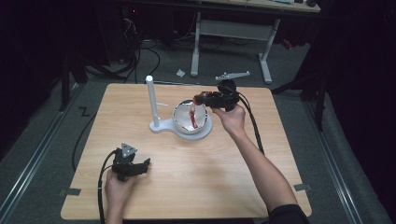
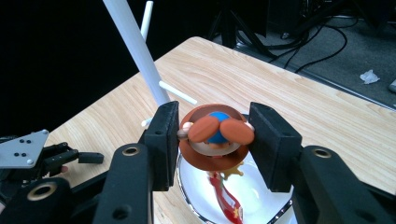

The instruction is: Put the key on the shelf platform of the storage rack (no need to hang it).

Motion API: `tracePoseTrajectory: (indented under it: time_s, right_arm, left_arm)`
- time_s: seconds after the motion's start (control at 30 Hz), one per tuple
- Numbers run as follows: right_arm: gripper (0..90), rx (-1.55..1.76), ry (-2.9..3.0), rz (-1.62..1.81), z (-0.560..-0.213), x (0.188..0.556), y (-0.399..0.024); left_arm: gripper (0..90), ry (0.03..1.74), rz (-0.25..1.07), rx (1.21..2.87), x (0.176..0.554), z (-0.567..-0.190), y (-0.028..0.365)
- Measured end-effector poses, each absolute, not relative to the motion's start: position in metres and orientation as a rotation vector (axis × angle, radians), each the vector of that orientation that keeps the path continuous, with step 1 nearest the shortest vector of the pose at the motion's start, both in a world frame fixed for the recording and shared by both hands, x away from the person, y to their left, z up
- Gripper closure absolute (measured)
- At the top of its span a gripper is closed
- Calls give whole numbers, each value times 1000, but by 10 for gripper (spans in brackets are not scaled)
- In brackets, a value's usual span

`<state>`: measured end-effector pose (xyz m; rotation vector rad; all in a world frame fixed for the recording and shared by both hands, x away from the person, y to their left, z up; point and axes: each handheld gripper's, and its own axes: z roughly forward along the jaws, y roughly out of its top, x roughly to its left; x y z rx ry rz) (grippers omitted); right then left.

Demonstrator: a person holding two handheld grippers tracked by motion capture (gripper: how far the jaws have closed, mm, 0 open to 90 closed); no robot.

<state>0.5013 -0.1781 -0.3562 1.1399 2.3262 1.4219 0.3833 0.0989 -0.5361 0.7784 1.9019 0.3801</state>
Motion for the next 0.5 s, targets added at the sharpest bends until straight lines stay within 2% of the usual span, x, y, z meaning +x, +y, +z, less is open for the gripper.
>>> tracePoseTrajectory:
  time_s: [0.5]
  right_arm:
    - [549,1153,2357,1352,-376,502,-171]
  left_arm:
    - [227,1886,394,801,383,-537,100]
